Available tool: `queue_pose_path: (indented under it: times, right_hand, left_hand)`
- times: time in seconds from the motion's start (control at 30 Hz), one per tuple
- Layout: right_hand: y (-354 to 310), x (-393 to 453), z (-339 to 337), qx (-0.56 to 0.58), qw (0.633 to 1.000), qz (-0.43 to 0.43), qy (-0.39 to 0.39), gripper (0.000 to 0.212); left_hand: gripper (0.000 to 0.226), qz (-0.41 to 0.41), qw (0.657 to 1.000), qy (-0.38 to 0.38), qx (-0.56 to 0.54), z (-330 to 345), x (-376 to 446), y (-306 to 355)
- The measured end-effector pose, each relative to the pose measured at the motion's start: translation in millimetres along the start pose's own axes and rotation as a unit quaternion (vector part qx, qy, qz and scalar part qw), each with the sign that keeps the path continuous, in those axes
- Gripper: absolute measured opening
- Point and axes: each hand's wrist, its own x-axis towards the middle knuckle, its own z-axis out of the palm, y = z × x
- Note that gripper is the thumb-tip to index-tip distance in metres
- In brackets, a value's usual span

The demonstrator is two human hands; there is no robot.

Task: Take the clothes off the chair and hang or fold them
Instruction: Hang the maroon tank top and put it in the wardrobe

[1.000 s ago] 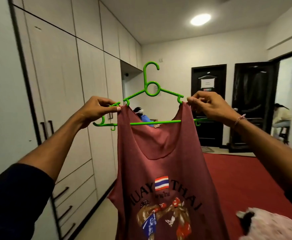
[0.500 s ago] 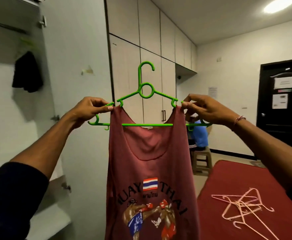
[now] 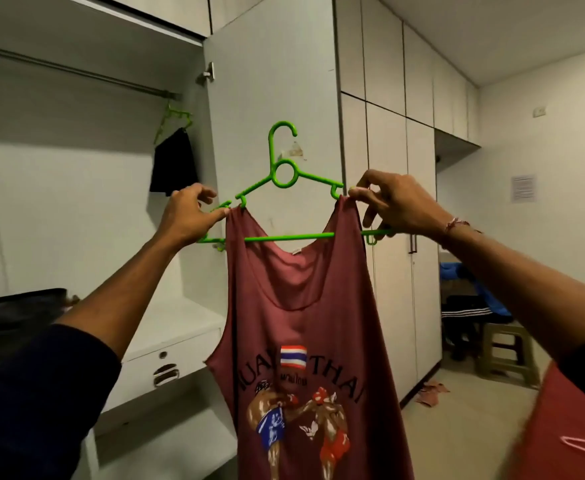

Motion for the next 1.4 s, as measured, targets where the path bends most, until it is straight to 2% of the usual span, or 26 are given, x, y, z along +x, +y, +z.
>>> queue_pose_path:
  times: [0.13,0.27,0.53,0.67,0.83,1.13,1.27,1.4]
  right_hand:
    - [-29.9,47.3,41.7,-0.068,0.995,-0.038,0.058,0.037]
    - [-53.3,96.5,78.0,-0.134,0.985,-0.044,0.101,0.042]
    - [-82.1,208.7,142.6,-0.15,0.975,-0.034,0.159,0.044]
    - [-82.9,271.8,169.1,-0.142,0.97,-0.038,0.196,0.044]
    - [-74.1,349.4,195.5,-0.111,0.96,-0.029,0.257,0.045]
    - [-71.7,471.8,241.2,-0.057,0.95,-0.009,0.307,0.042]
    - [-78.5,513.3,275.6,-0.012,0.953,-0.008,0.303,0.039]
    - [-86.3,547.9,317.7,-0.039,0.958,-0.024,0.283,0.041]
  left_hand:
    - [0.047,0.028,0.994,0.029,0.097,-25.4,12.4,-44.2]
    - [0.047,0.046,0.988,0.006,0.149,-36.4,26.0,-68.0]
    - [0.054,0.059,0.964,-0.007,0.26,-38.2,87.2,-111.6]
    - [0.051,0.071,0.949,0.008,0.306,-34.4,130.7,-135.5]
    - [0.05,0.078,0.94,0.02,0.331,-24.3,187.2,-174.7]
    - [0.051,0.042,0.942,0.06,0.329,-4.2,270.3,-251.6]
    - [0.051,0.035,0.942,0.073,0.327,2.8,297.7,-285.9]
    - [0.05,0.046,0.937,0.071,0.34,10.5,326.4,-323.1]
